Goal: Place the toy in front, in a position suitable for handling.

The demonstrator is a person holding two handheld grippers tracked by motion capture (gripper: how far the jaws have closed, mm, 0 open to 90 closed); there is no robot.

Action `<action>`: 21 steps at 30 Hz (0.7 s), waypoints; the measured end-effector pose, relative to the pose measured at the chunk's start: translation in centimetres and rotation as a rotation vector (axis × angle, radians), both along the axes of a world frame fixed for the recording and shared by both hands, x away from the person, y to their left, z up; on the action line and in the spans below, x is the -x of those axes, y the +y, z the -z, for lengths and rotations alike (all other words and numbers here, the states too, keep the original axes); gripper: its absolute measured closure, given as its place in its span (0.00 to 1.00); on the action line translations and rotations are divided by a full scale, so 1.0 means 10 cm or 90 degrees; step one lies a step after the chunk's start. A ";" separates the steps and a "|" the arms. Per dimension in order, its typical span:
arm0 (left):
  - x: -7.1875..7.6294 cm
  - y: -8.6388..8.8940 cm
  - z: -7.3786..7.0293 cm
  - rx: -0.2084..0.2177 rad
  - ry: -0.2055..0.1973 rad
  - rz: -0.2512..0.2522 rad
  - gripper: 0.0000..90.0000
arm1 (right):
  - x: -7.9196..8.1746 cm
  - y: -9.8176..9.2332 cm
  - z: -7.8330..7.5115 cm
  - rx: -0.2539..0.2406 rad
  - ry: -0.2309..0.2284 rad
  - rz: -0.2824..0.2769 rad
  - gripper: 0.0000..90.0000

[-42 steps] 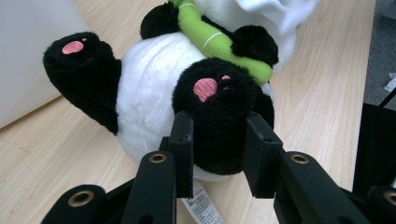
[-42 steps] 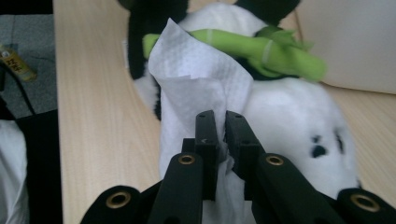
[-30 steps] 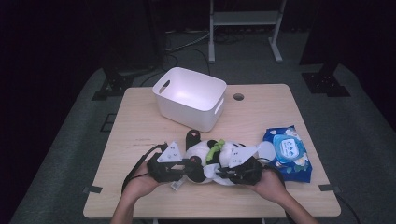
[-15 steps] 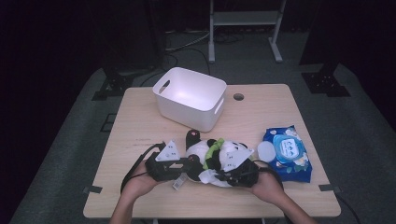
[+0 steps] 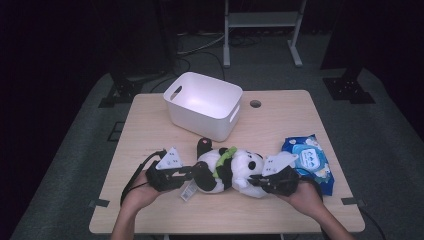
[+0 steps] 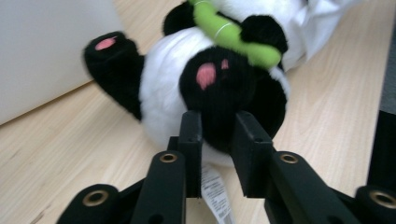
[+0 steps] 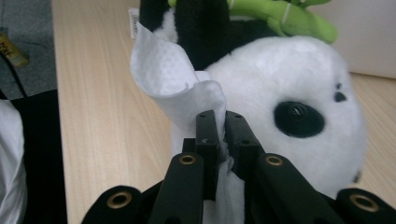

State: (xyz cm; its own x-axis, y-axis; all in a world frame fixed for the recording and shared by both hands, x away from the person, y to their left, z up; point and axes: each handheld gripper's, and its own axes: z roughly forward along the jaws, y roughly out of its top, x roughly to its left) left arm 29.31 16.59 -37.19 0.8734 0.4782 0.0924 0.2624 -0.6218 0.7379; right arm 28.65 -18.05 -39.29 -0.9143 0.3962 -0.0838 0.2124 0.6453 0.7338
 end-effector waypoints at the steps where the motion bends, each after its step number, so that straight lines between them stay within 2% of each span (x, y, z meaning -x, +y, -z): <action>1: 0.00 0.04 0.00 -0.009 0.000 -0.011 0.83 | -0.01 -0.04 0.00 -0.001 0.000 0.006 0.93; 2: 0.00 0.04 0.00 -0.009 0.000 -0.011 0.81 | -0.01 -0.04 0.00 -0.001 0.000 0.006 0.93; 3: 0.00 0.07 -0.01 -0.004 -0.001 -0.013 0.80 | -0.04 -0.09 0.01 -0.015 0.011 0.019 0.93; 7: 0.02 0.06 -0.06 0.012 -0.008 0.001 0.75 | -0.05 -0.13 0.03 -0.013 0.015 0.023 0.93; 13: 0.05 -0.06 -0.05 0.007 -0.018 0.027 0.66 | -0.06 -0.23 0.04 -0.015 0.011 0.044 0.93; 21: 0.00 -0.15 0.04 0.002 -0.014 0.020 0.56 | -0.13 -0.45 0.07 -0.016 0.013 0.093 0.93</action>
